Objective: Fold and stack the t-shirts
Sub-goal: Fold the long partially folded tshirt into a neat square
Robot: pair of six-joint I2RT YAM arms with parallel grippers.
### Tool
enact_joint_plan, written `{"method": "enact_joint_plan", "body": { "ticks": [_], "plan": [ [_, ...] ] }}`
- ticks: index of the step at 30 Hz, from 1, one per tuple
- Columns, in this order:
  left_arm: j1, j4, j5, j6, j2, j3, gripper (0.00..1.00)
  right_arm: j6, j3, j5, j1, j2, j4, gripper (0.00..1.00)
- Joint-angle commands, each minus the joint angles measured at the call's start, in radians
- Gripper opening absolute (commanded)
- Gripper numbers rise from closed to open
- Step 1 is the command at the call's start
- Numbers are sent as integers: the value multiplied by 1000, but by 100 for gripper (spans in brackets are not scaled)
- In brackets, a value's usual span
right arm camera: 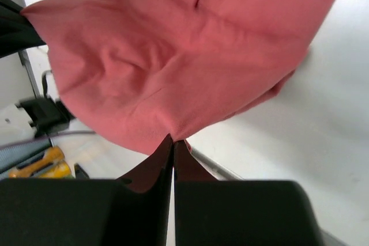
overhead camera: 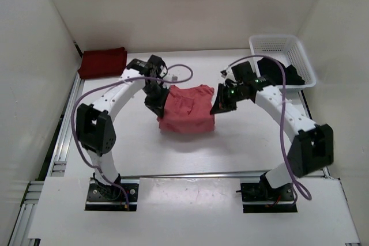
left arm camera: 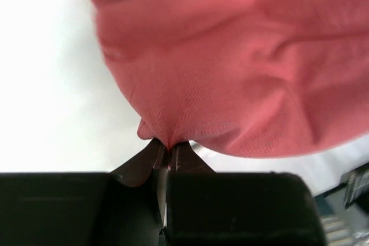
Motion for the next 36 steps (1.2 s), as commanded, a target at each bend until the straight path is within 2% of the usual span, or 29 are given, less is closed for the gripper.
{"method": "enact_joint_plan", "body": {
  "ticks": [1,5,12,14,19,21,29,34,36],
  "plan": [
    [52,-88,-28,4,88,151,10,-60,146,-13,-41,127,-58,0],
    [82,-109,-52,4,202,373,10,-71,288,-37,-84,256,-81,0],
    [134,-98,-63,4,387,594,10,-62,448,-80,-141,428,-90,0],
    [147,-63,-48,4,387,604,10,-52,459,-80,-155,438,-90,0],
    [147,145,-48,4,351,498,10,-34,493,-92,-185,496,-52,0],
    [147,175,-48,4,364,498,10,-5,505,-92,-196,520,-37,0],
    [147,287,-37,4,485,608,10,52,608,-62,-215,655,12,0],
    [147,359,-62,4,536,617,19,107,608,-40,-238,710,64,0],
    [147,386,-84,4,550,617,27,116,618,-51,-247,729,106,0]
  ]
}}
